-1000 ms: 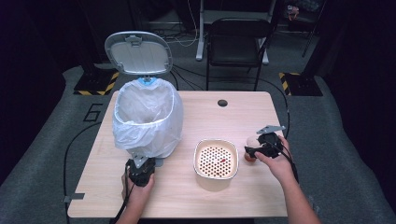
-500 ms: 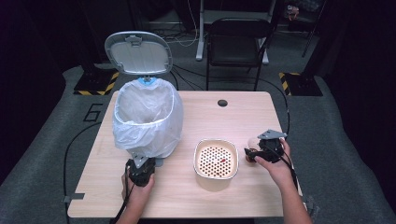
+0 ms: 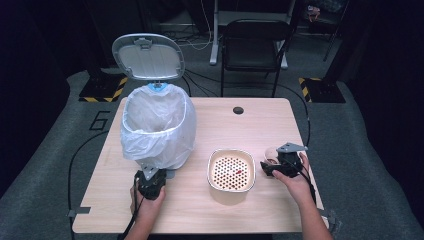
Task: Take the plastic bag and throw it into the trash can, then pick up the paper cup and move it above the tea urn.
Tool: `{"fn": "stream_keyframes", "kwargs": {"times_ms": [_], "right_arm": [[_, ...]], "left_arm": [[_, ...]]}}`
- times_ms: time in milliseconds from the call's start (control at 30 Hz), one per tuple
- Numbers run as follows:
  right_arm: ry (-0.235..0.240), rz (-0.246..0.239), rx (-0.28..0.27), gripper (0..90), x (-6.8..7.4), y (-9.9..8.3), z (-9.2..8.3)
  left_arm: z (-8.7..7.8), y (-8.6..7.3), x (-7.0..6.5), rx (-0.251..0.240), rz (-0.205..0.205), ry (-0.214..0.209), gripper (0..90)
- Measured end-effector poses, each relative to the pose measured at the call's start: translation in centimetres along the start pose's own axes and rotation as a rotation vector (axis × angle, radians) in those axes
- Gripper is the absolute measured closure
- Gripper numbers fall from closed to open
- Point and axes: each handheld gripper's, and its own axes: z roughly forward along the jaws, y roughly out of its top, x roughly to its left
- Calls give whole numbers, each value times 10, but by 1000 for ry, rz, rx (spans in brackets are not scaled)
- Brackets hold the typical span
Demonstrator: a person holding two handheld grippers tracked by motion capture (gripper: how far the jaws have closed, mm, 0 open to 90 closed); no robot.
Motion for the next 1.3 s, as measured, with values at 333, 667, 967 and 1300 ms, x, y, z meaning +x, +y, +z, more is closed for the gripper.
{"fn": "stream_keyframes", "kwargs": {"times_ms": [333,667,967,1300], "right_arm": [[-7,10,-38,252,-4,-2,2],[15,5,-37,301,-6,-2,1],[9,-9,-74,310,-7,12,-11],[35,-61,-101,304,-14,49,-20]], "left_arm": [[0,0,1,3,13,6,786],[0,0,1,3,14,5,786],[0,0,-1,-1,-11,0,786],[1,0,-2,-4,-16,1,786]]}}
